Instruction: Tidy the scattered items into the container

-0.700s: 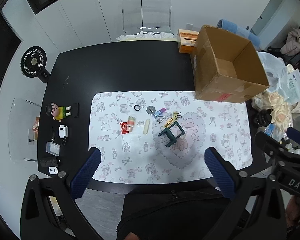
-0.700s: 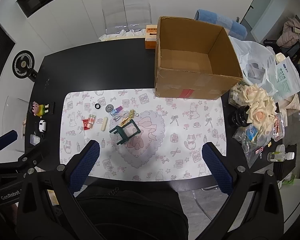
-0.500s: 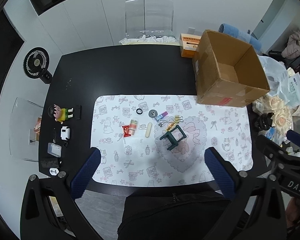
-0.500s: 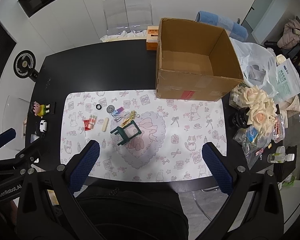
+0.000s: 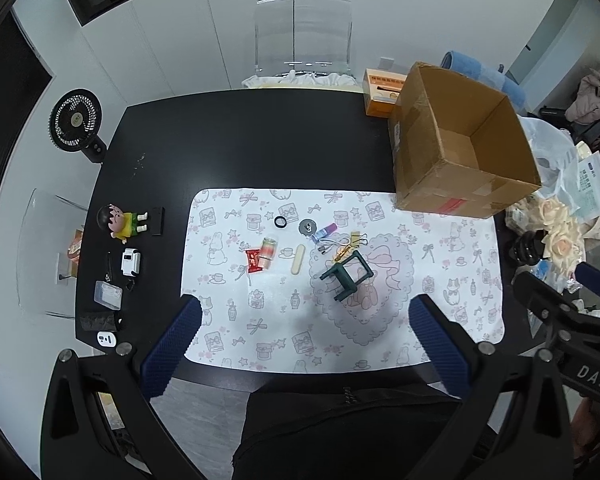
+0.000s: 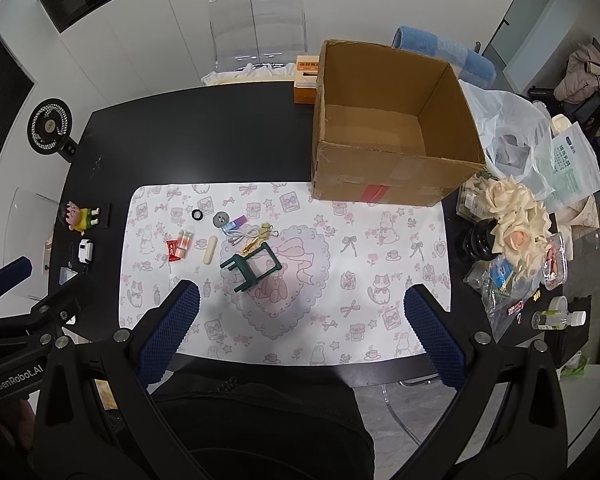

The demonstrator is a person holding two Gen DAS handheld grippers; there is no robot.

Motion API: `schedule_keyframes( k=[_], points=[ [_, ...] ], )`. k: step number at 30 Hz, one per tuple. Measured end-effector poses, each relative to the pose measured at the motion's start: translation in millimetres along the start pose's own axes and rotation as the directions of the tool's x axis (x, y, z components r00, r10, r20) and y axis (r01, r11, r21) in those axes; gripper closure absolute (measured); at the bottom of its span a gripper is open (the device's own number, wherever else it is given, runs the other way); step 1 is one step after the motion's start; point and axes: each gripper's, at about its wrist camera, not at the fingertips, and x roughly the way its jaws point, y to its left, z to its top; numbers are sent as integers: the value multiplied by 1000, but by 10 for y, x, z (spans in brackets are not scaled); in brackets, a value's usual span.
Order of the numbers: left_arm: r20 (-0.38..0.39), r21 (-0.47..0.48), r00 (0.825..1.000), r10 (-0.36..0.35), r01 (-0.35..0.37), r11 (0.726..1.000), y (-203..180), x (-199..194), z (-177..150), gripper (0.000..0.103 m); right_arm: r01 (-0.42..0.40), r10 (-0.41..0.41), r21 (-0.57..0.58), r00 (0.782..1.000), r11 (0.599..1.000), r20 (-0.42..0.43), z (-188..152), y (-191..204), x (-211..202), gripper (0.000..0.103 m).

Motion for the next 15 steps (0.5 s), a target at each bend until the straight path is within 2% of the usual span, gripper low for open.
schedule_keyframes(
  k=[15],
  points=[
    [2, 2, 1000, 5, -5, 1000, 56, -3, 19, 0, -11, 11, -1, 1000, 1000, -5, 17, -44, -26, 0]
  ],
)
